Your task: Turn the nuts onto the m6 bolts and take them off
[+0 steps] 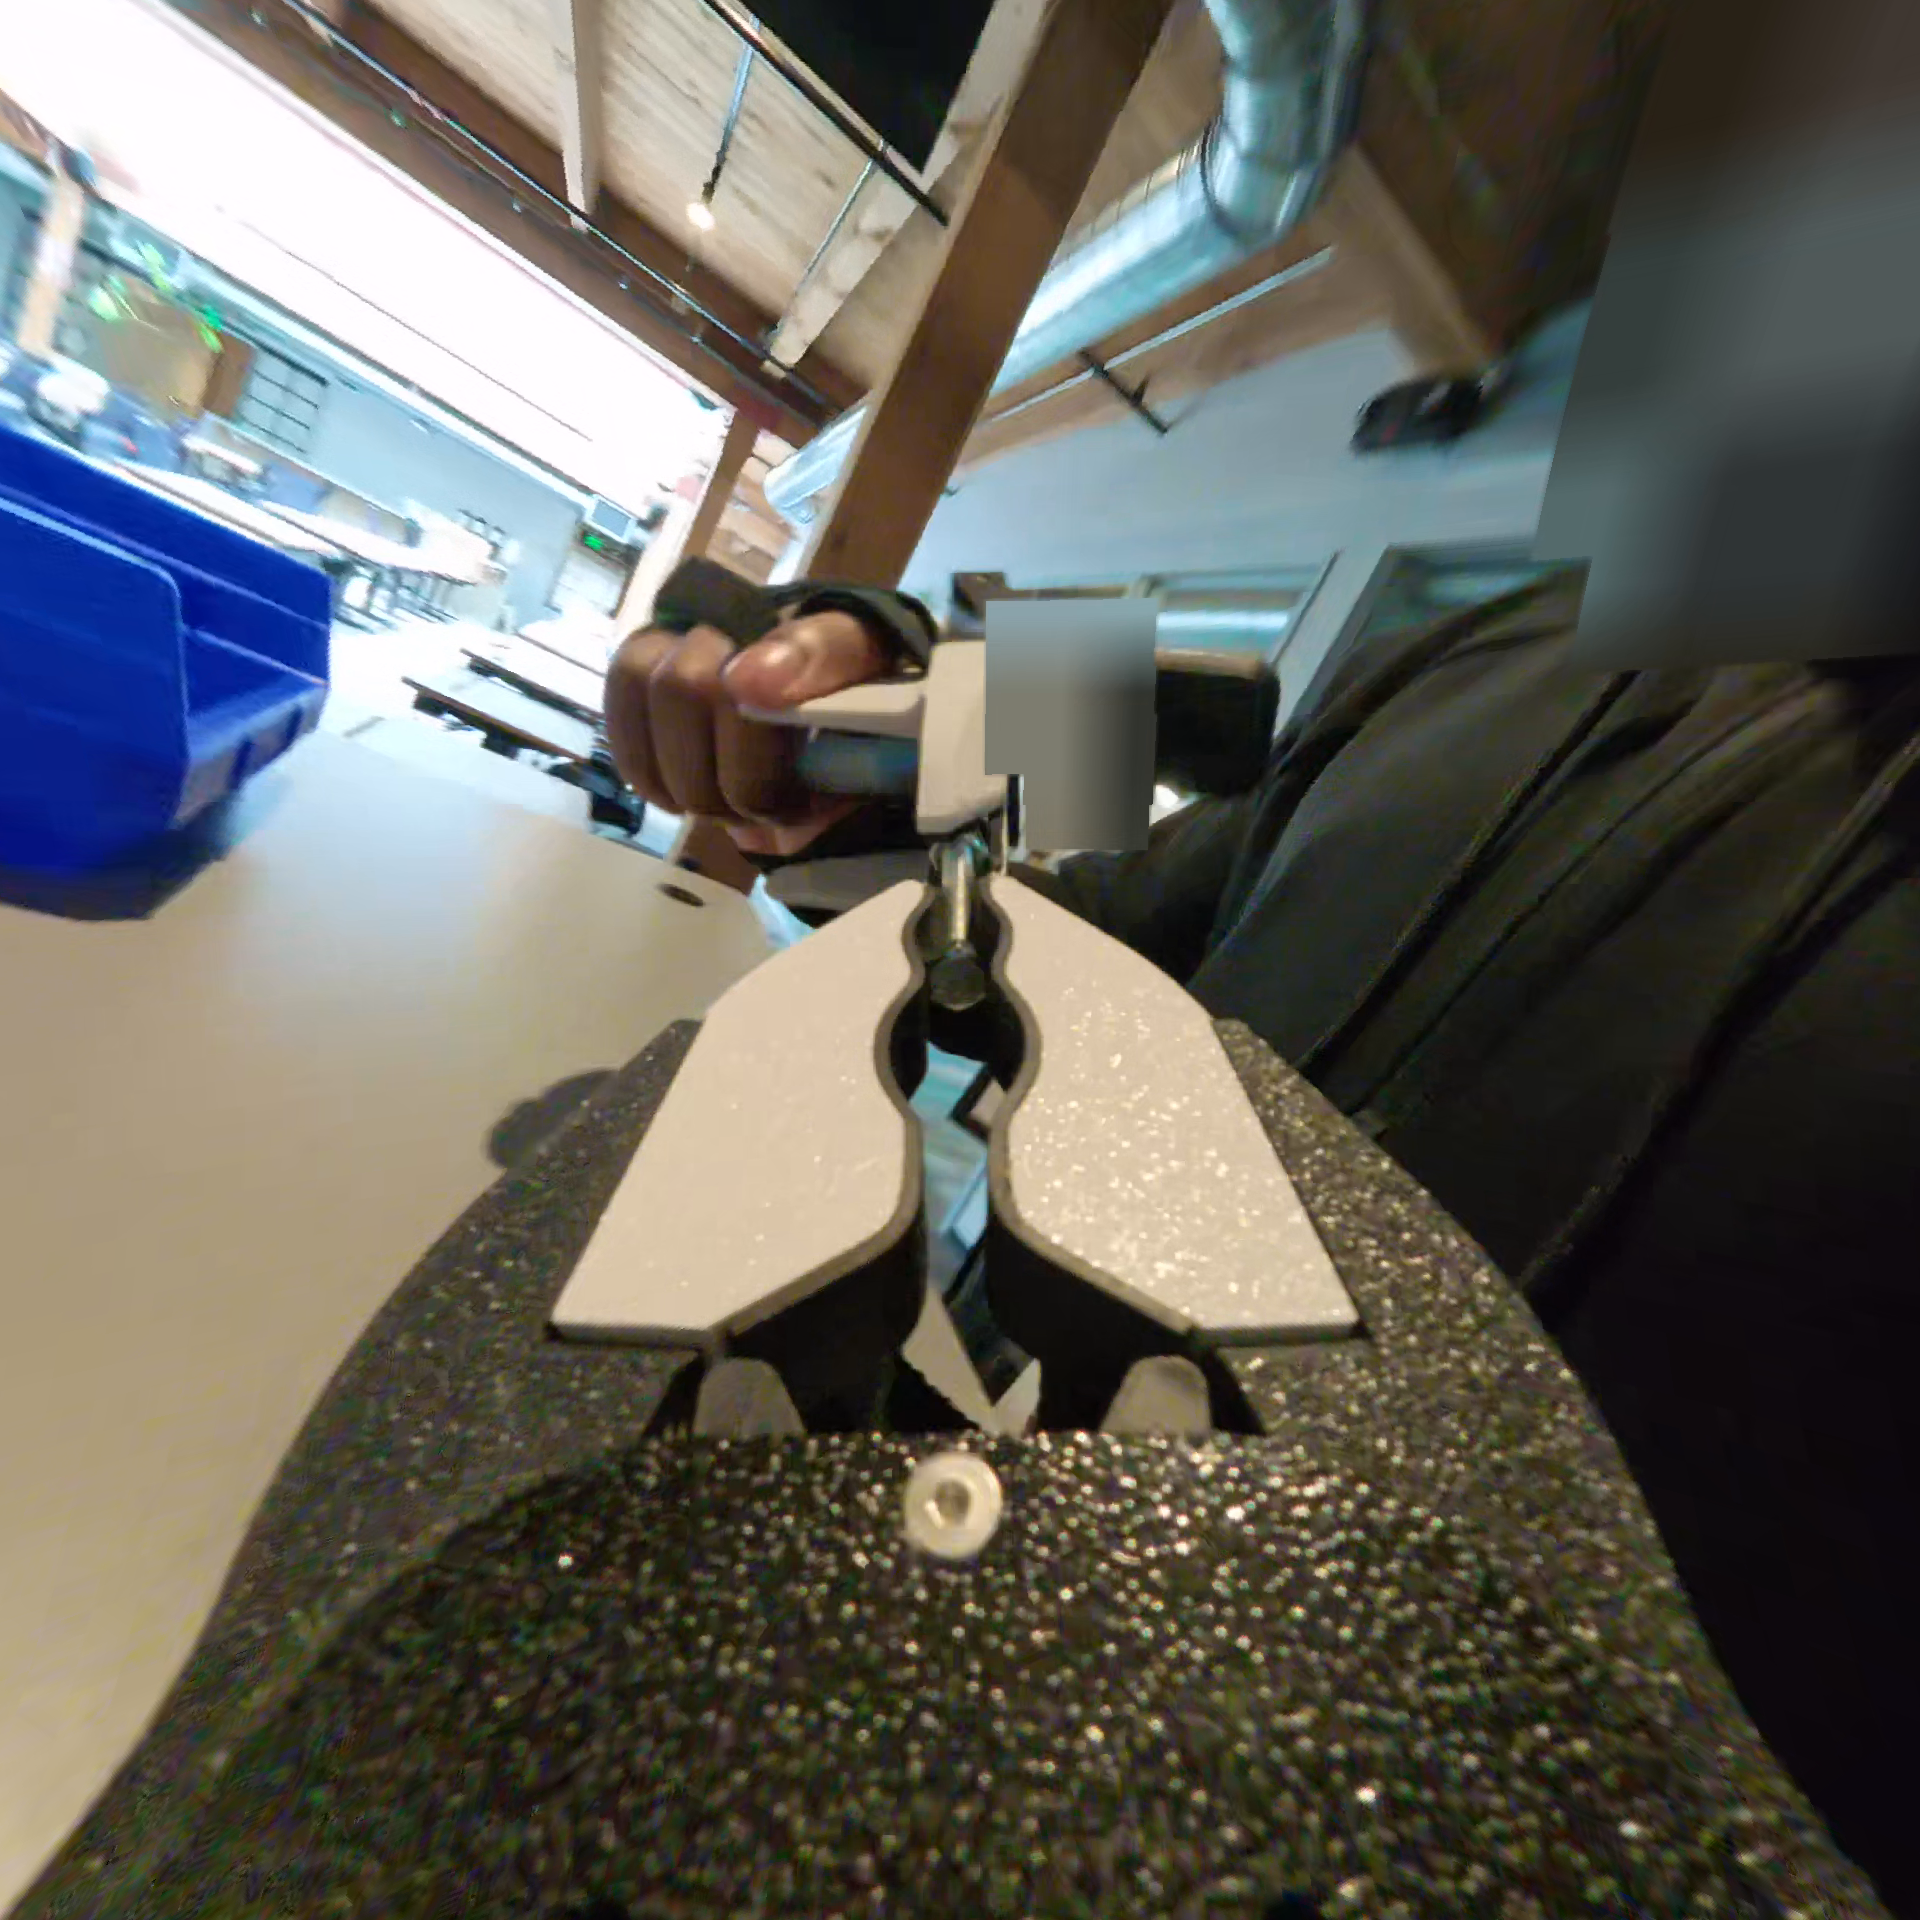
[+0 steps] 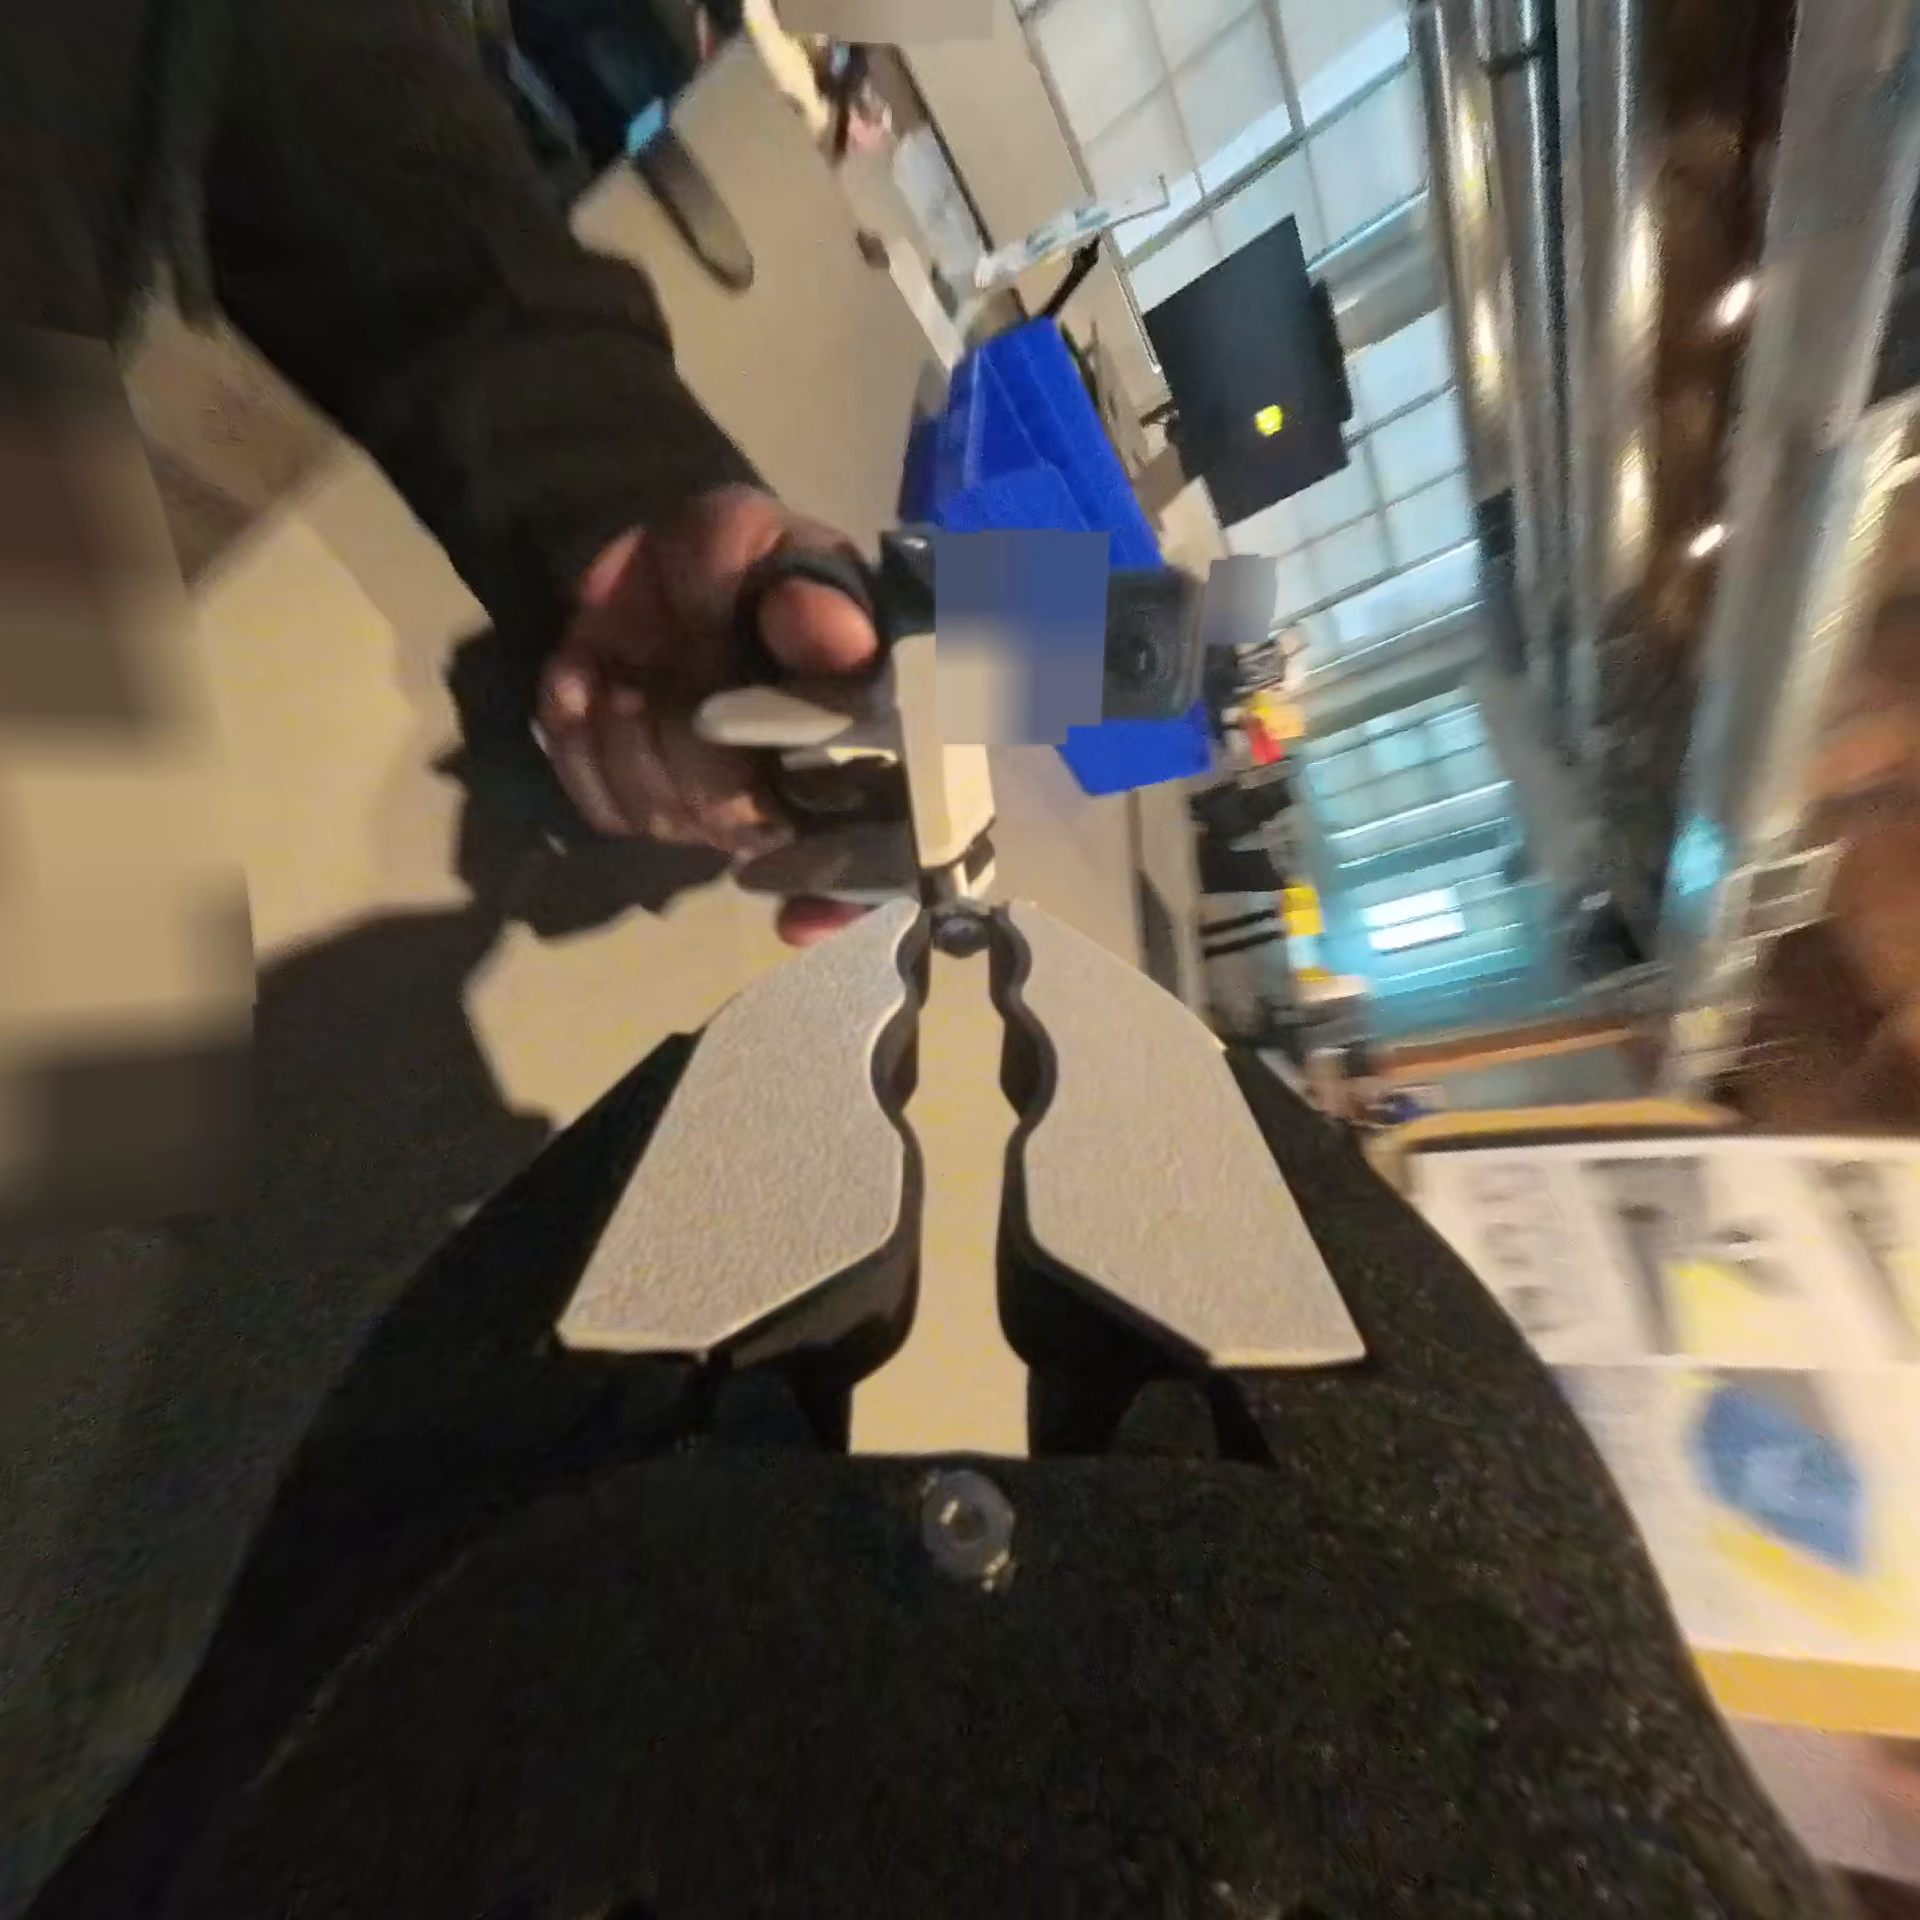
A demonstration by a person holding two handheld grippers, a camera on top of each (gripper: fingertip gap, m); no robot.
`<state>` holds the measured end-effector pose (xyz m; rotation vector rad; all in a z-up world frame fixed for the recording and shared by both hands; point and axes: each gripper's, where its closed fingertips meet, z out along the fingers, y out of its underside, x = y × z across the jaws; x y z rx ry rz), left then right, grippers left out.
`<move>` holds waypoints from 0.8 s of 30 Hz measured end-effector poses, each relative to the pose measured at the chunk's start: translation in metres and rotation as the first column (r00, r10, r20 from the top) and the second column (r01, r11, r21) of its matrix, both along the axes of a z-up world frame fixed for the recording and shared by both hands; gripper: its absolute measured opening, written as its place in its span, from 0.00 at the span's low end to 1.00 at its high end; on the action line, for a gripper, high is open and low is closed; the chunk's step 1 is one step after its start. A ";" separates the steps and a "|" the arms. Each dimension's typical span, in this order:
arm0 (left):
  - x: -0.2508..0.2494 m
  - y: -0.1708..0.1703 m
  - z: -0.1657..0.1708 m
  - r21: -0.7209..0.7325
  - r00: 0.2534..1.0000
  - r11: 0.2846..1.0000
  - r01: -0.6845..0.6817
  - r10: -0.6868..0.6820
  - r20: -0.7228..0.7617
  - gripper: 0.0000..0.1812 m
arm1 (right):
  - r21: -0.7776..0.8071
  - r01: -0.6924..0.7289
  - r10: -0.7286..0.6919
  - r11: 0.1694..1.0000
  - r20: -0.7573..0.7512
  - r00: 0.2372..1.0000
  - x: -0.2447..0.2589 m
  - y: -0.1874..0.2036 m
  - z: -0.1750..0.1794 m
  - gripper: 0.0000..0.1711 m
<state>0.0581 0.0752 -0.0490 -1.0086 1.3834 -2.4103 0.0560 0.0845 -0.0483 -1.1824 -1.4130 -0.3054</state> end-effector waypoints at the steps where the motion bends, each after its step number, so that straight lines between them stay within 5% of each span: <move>1: 0.001 0.004 0.001 -0.031 1.000 1.000 -0.005 0.005 -0.010 0.03 | 0.058 0.018 -0.022 0.998 0.073 0.997 0.002 0.004 0.001 0.06; 4: -0.001 0.011 0.006 -0.034 0.997 0.997 -0.063 0.065 0.042 0.03 | 0.019 0.081 -0.081 0.997 0.057 0.995 0.007 0.014 -0.001 0.10; 7: -0.002 0.025 0.009 0.016 0.973 0.978 -0.210 0.207 0.102 0.03 | -0.230 0.101 -0.143 0.968 -0.173 0.974 0.011 0.016 -0.013 0.24; 9: -0.001 0.037 0.010 0.093 0.948 0.949 -0.301 0.288 0.131 0.03 | -0.340 0.062 -0.176 0.938 -0.315 0.933 0.013 0.017 -0.018 0.24; 16: 0.025 0.105 0.020 0.371 0.914 0.835 -0.406 0.367 0.174 0.03 | -0.456 -0.094 -0.257 0.885 -0.646 0.719 0.037 0.073 0.001 0.21; 20: 0.044 0.163 0.016 0.395 0.879 0.786 -0.475 0.404 0.253 0.03 | -0.438 -0.170 -0.278 0.883 -0.779 0.562 0.062 0.134 0.017 0.20; 24: 0.035 0.178 -0.005 0.431 0.851 0.735 -0.523 0.424 0.310 0.03 | -0.469 -0.286 -0.321 0.836 -0.839 0.440 0.069 0.170 -0.005 0.23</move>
